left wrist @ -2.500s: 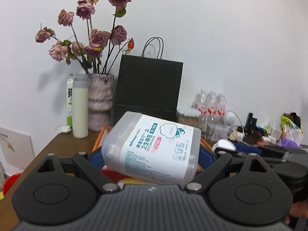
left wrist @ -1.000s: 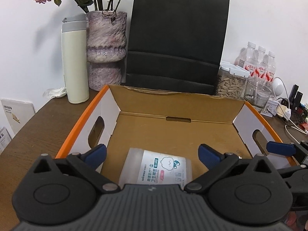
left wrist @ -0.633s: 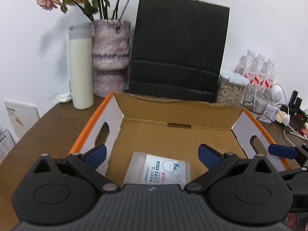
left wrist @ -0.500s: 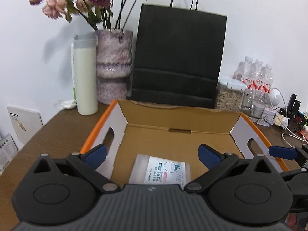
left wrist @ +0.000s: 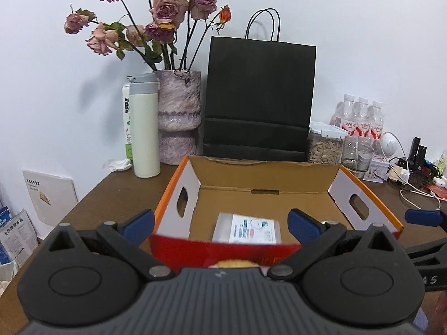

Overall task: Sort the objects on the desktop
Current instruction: 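Grasp the plush sheep with the left gripper while the right gripper grasps the purple pouch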

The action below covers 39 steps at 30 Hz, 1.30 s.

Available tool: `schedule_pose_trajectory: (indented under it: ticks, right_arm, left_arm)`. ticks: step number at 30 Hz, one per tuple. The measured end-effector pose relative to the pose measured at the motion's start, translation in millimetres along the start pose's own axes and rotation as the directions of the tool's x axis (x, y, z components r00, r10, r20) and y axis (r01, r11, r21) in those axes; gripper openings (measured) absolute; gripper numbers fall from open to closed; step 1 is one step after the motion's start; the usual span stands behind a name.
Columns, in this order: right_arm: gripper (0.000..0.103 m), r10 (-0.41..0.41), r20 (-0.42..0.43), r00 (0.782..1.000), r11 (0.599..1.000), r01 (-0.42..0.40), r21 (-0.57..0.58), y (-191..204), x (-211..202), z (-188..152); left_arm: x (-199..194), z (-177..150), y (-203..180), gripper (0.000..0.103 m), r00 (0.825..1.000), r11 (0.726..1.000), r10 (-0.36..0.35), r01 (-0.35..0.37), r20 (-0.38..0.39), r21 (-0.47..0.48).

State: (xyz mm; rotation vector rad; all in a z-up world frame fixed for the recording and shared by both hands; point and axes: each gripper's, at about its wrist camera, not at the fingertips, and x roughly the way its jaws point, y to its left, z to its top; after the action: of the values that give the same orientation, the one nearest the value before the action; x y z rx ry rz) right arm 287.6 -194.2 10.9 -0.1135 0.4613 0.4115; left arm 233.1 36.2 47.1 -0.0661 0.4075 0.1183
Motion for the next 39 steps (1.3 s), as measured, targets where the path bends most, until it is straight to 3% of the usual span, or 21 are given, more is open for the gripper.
schedule_pose_trajectory:
  ticks: [5,11,22,29,39]
  right_arm:
    - [0.103,-0.005,0.003,1.000,1.000,0.005,0.002,0,-15,-10]
    - [0.103,0.012,-0.025,1.000,1.000,-0.011,0.018,0,-24,-27]
    - [0.103,0.037,-0.120,0.992,0.999,-0.037,0.002,8,-13,-51]
    - [0.103,0.035,-0.137,0.990,0.999,-0.036,-0.006,10,-11,-56]
    - [0.091,0.024,-0.125,0.992,0.999,-0.028,-0.028,14,-14,-55]
  left_arm:
    - [-13,-13,9,0.103,1.000,1.000,0.006,-0.006,-0.003,-0.015]
    - [-12,-33,18,0.103,0.998,1.000,0.008,-0.009,-0.059,-0.017]
    - [3,-58,20,0.103,0.988,1.000,-0.021,0.024,-0.156,0.017]
    - [10,-66,16,0.103,0.982,0.998,-0.028,0.036,-0.185,0.042]
    - [16,-72,11,0.103,0.977,0.995,-0.069,0.081,-0.199,0.056]
